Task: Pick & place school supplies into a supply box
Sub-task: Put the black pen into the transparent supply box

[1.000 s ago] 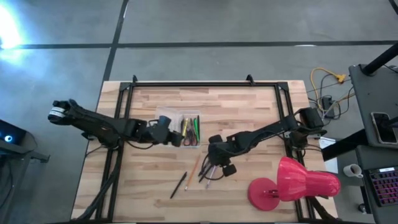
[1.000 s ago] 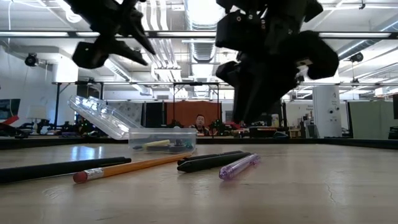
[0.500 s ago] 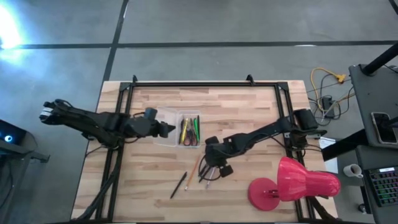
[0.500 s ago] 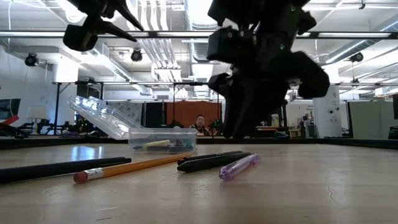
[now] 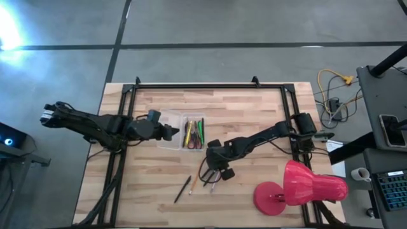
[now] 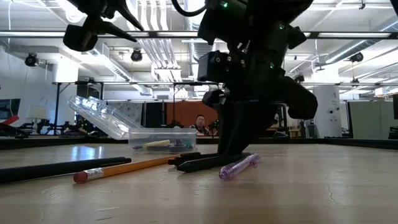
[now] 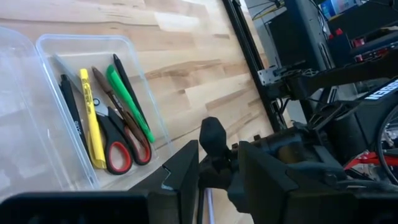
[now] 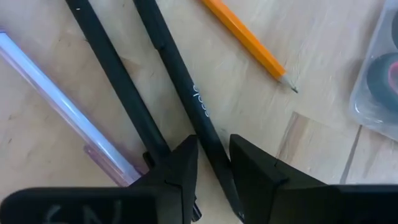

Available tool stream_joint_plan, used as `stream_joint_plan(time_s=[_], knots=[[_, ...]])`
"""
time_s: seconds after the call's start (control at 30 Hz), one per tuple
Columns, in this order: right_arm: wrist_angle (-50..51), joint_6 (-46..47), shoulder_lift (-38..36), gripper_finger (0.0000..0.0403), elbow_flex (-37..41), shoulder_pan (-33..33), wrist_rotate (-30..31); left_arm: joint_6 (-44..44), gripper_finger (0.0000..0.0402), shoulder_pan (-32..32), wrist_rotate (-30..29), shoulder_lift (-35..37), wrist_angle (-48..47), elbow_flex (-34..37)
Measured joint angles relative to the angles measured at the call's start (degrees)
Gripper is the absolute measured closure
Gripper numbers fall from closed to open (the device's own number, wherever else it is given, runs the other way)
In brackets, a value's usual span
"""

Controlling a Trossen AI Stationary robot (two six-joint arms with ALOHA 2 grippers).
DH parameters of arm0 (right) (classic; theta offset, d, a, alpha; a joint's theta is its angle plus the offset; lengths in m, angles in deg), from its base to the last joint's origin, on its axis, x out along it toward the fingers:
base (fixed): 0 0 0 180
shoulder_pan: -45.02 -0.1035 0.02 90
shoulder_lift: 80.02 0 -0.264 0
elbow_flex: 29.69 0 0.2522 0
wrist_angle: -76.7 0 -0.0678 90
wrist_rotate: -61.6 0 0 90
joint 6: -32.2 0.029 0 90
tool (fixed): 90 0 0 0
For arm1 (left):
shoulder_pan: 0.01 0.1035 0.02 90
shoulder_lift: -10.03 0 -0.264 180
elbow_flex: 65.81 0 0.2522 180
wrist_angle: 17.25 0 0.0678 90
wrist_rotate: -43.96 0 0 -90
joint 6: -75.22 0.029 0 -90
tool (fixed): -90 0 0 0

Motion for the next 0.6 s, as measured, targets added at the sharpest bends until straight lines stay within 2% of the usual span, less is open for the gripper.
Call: stream_joint_plan(time_s=[0.23, 0.4, 0.5, 0.6], knots=[[7.94, 2.49, 0.28, 0.0379, -3.25, 2.55, -2.73, -0.02, 0.0304, 0.0, 0.06, 0.0, 0.0, 0.02], [13.67, 6.77, -0.46, 0.0386, -6.69, 4.44, -2.99, -0.02, 0.0304, 0.07, 0.06, -0.07, 0.0, 0.02], [16.01, 16.43, -3.76, 0.0387, -9.01, 5.39, -4.75, -0.02, 0.0304, 0.07, 0.06, -0.07, -0.01, 0.03], [17.98, 37.67, -8.67, 0.0387, -8.92, 6.26, -7.14, -0.02, 0.0304, 0.06, 0.06, -0.07, -0.01, 0.04]])
